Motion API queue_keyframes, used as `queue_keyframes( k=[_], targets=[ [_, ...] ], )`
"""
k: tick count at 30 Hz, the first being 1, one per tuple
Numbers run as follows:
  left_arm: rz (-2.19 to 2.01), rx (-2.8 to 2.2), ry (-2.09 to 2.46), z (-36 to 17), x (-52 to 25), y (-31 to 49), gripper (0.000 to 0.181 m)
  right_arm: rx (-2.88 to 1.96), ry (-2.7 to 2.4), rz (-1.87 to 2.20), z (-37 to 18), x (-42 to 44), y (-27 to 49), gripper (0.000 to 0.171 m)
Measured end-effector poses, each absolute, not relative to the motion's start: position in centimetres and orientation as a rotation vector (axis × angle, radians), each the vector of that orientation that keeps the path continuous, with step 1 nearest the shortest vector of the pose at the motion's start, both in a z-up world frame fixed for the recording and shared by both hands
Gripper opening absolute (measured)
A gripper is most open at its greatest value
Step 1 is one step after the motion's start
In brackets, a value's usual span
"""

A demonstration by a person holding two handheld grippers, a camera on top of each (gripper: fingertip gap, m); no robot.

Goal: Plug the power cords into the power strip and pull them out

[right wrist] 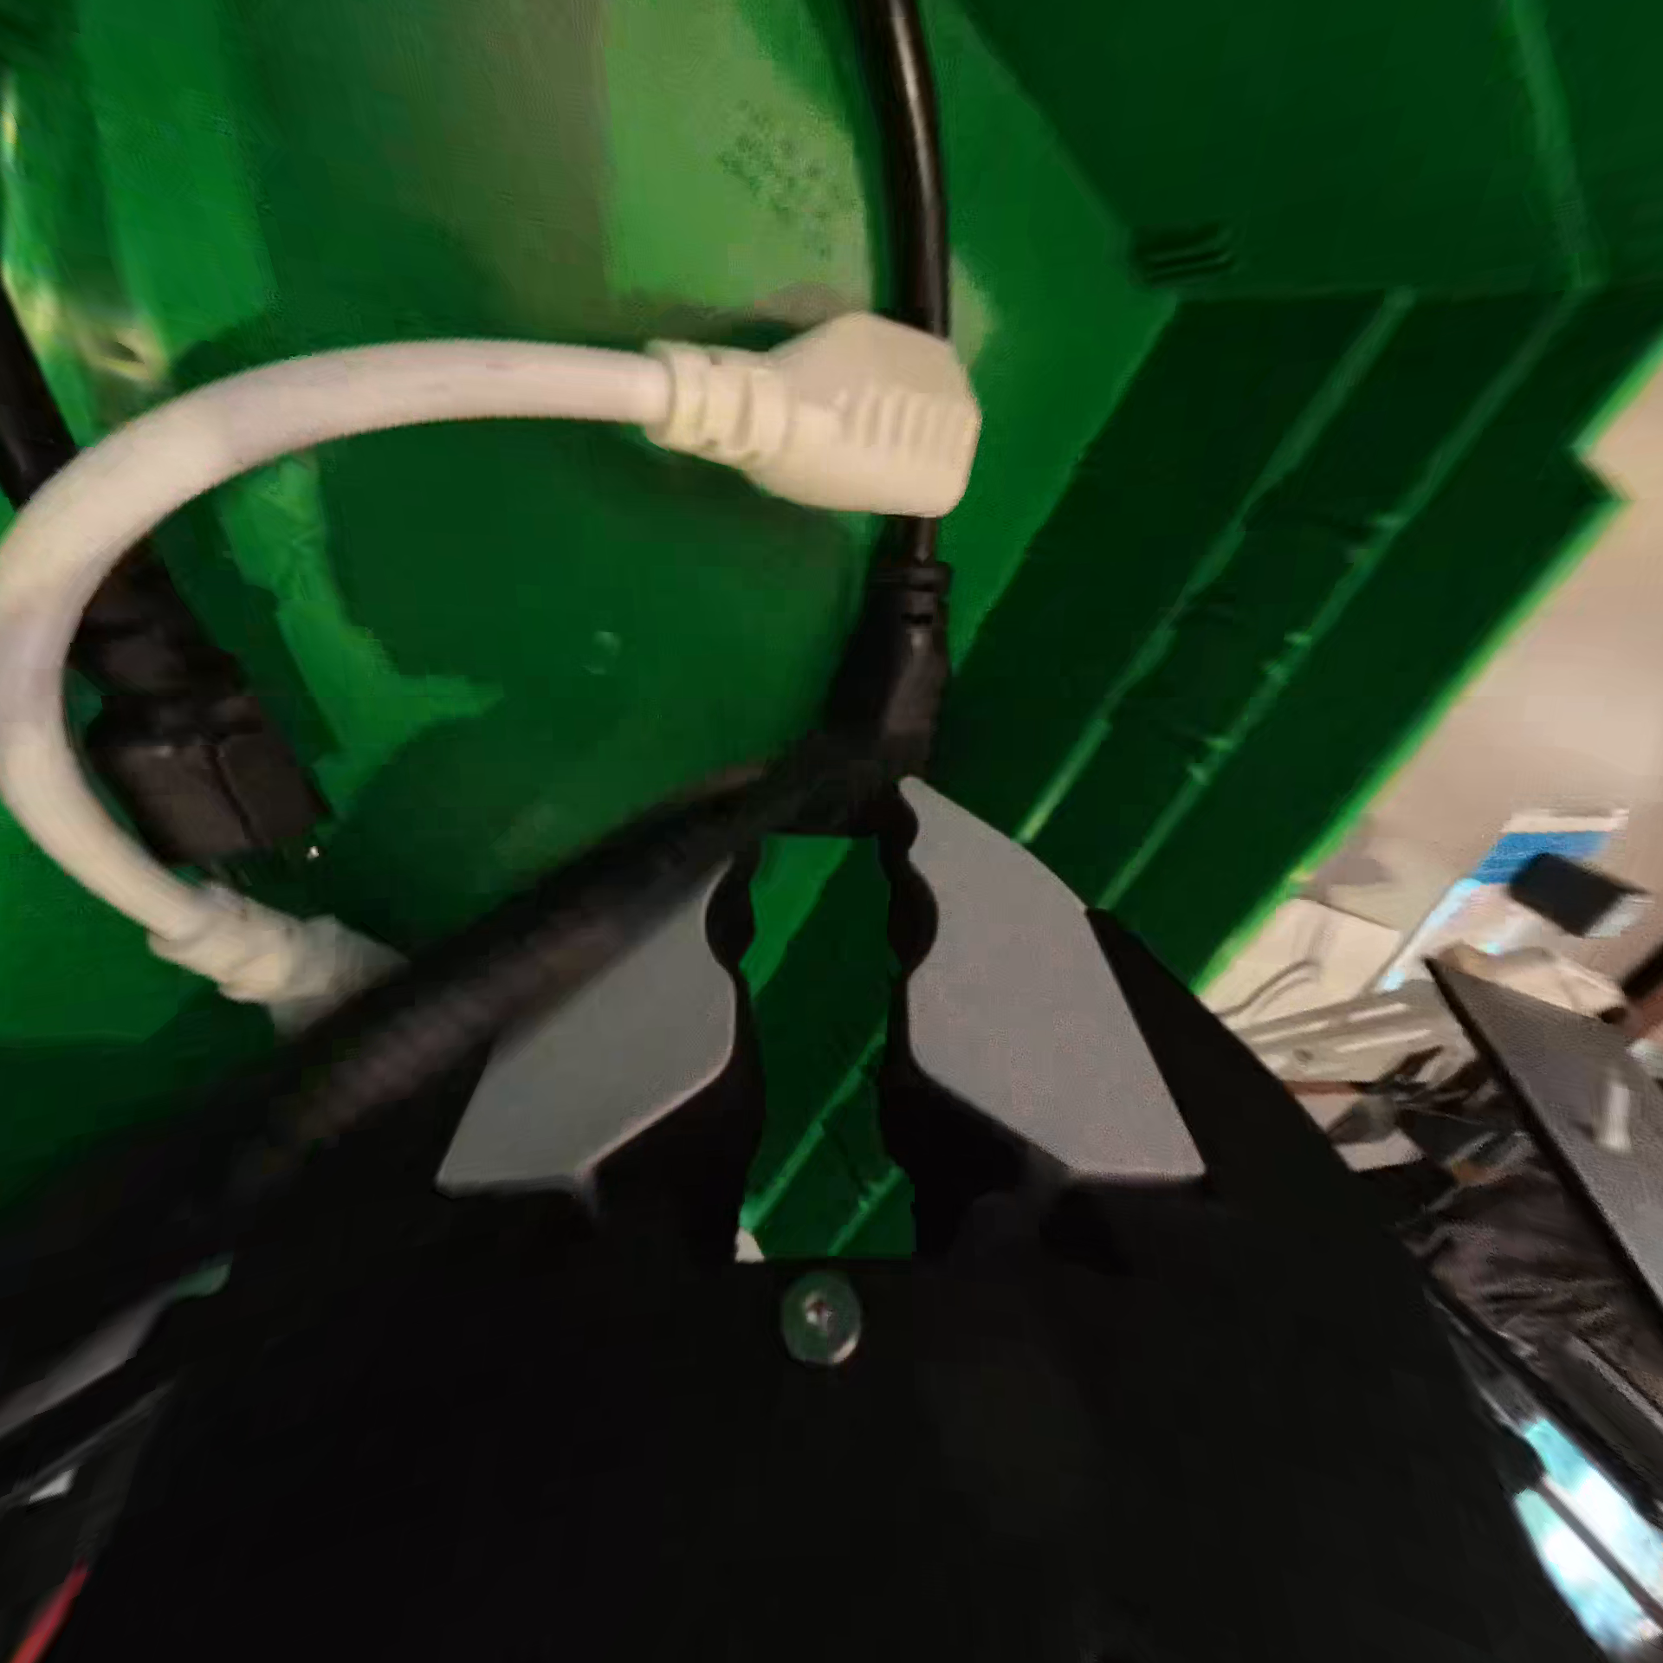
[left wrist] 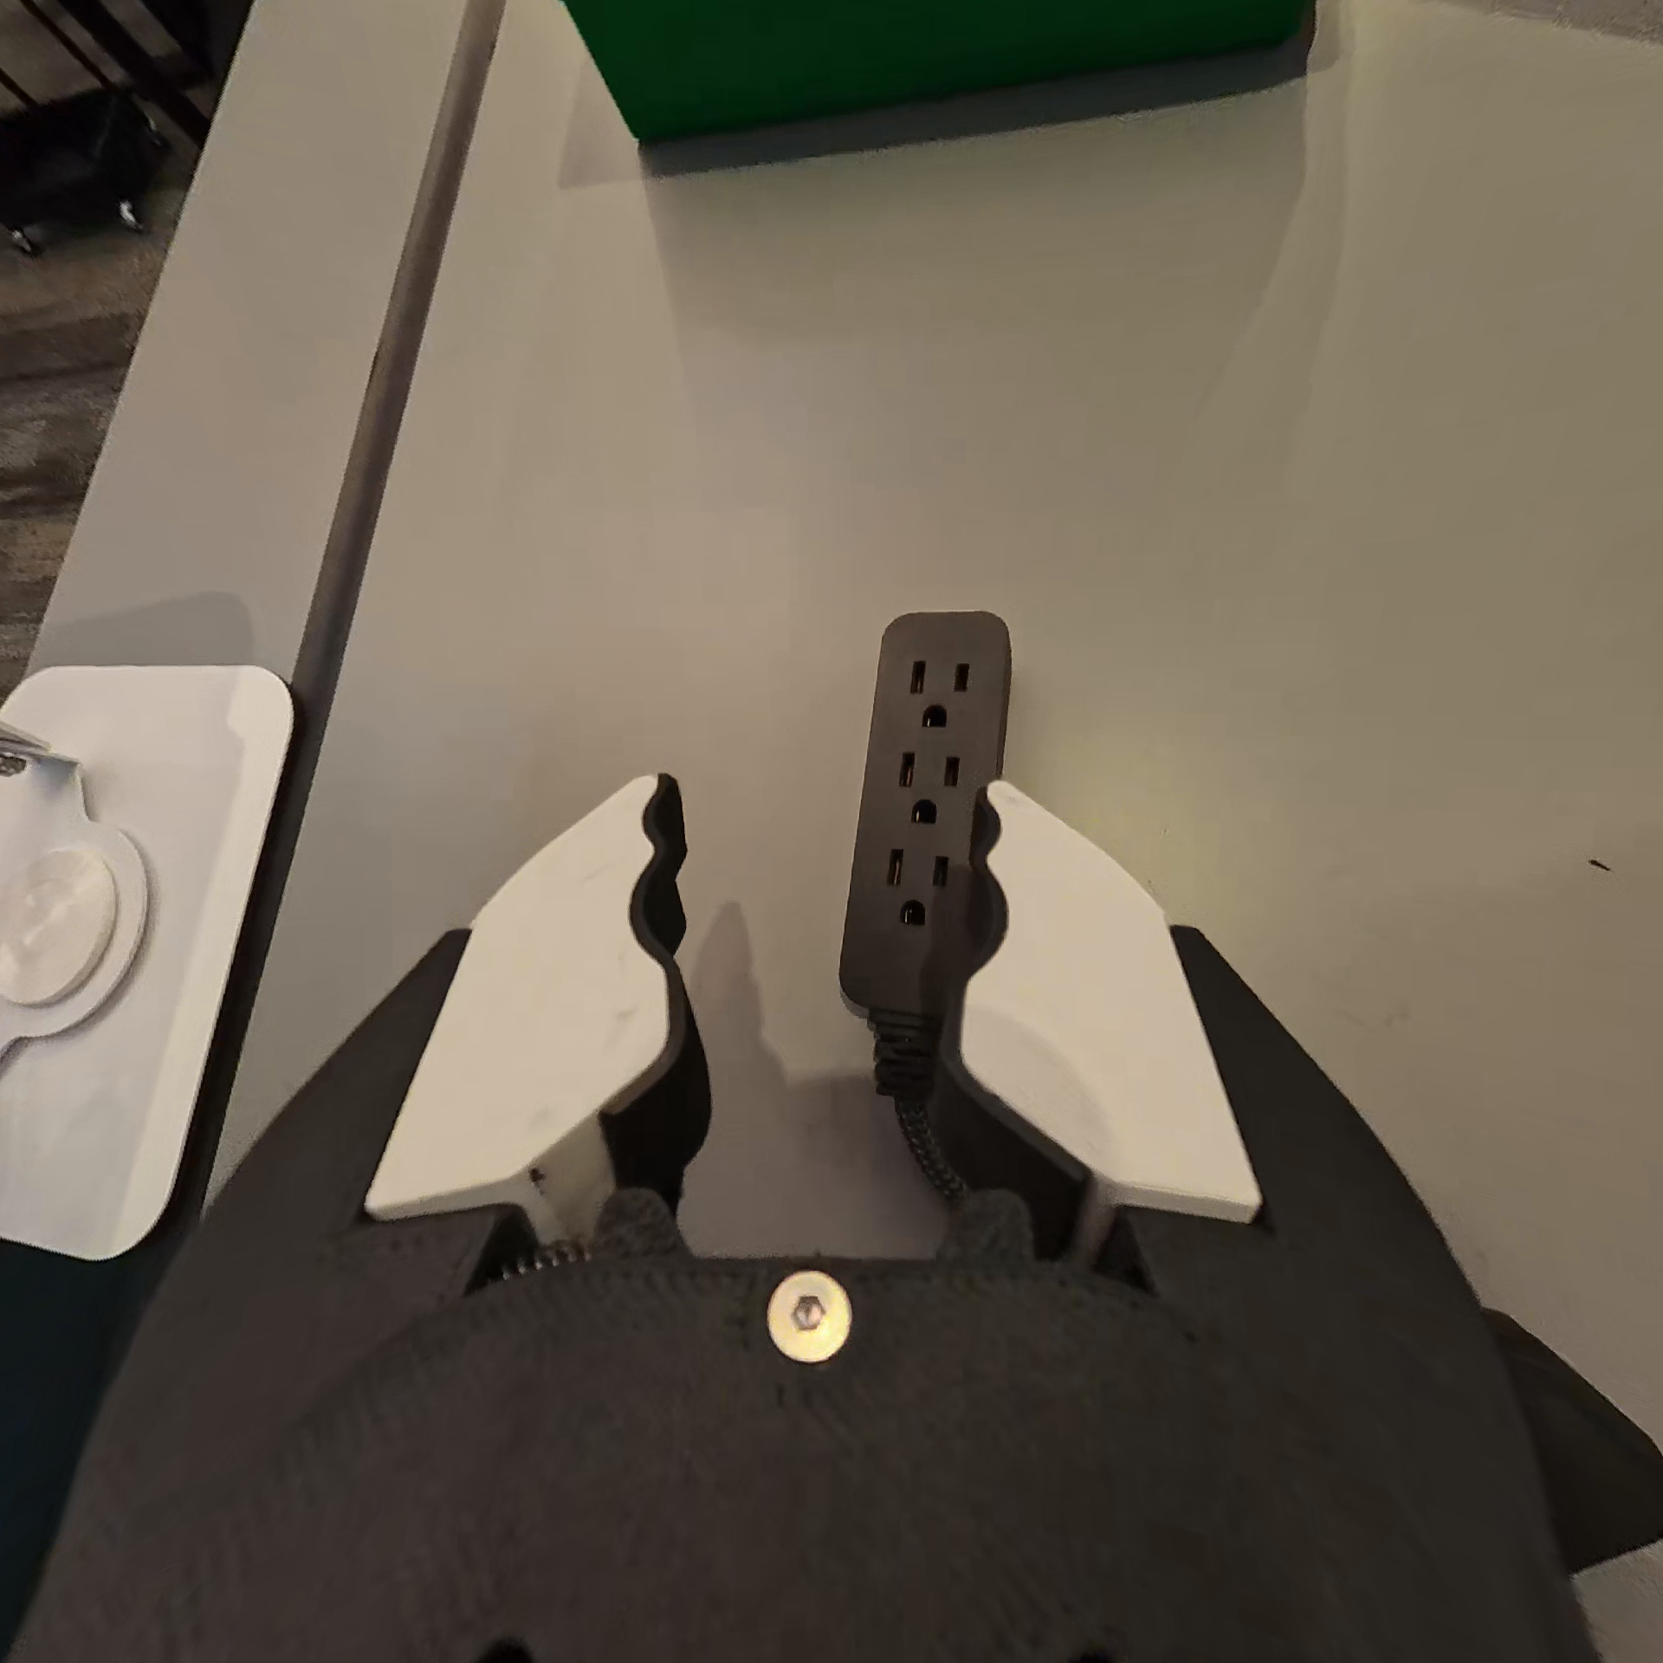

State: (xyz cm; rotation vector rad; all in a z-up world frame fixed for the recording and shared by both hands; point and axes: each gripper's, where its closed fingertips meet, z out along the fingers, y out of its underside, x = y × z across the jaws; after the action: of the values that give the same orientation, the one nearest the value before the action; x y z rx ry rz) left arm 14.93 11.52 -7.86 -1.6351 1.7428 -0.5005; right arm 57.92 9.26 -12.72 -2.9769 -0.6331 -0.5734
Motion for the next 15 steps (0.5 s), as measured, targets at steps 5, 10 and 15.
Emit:
queue_keyframes(
  k=[5,10,15],
  targets=[
    [-0.467,-1.663,1.734,-7.4,13.9,11.7,0.064,-3.038,-0.569,-0.536,-15.4,57.6,10.3,0.04],
    [-0.45,-1.659,1.695,-6.3,13.1,12.2,0.06,-2.89,-0.527,-0.623,-10.9,58.8,8.9,0.047],
    [-0.304,-1.71,1.639,-5.3,11.3,13.5,0.058,-2.566,-0.373,-0.526,-3.9,58.9,5.1,0.048]
  ],
)
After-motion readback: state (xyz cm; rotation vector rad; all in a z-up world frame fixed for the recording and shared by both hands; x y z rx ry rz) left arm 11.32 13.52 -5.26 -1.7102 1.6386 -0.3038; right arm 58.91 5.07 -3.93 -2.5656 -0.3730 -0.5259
